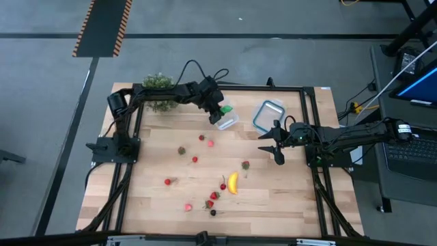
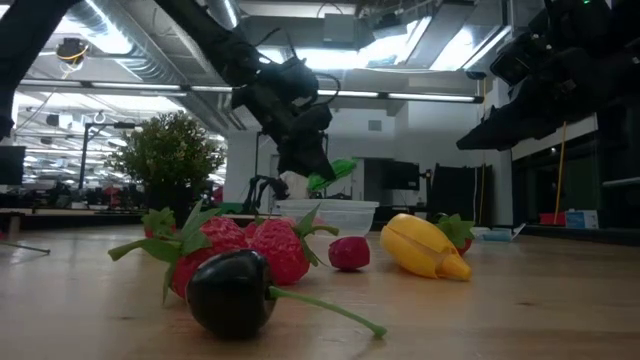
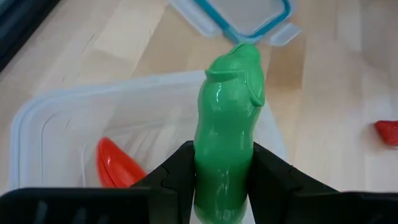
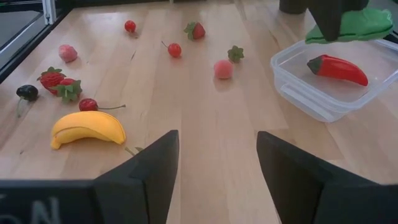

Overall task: Pick and placing Produce into tupperware
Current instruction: Put the green pea into the transparent container

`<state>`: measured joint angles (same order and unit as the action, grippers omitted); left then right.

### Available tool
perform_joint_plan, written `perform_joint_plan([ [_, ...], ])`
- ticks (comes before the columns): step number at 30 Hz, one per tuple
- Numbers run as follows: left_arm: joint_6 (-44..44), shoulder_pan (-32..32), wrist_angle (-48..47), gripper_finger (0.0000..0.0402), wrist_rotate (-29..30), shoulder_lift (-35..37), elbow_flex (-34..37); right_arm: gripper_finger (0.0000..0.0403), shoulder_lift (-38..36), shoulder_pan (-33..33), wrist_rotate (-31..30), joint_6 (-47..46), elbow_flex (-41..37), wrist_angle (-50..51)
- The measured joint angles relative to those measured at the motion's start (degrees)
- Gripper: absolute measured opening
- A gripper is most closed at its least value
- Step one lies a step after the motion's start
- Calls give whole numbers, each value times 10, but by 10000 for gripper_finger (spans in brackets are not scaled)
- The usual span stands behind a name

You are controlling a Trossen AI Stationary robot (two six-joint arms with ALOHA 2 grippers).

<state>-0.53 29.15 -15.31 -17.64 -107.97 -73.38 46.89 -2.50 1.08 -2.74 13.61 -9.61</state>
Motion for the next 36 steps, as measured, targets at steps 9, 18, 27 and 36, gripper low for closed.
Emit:
perform_joint_plan([
  [9, 30, 2, -61, 108, 17, -38, -61, 218, 0, 0, 0, -2, 0, -3],
  [18, 34, 2, -109, 108, 22, -83, -107, 218, 0, 0, 0, -6, 0, -4],
  [27, 35, 10, -169, 108, 55, -90, -114, 218, 0, 0, 0, -5, 0, -6],
  [36, 32, 12, -173, 108, 46, -90, -114, 218, 0, 0, 0, -3, 0, -15],
])
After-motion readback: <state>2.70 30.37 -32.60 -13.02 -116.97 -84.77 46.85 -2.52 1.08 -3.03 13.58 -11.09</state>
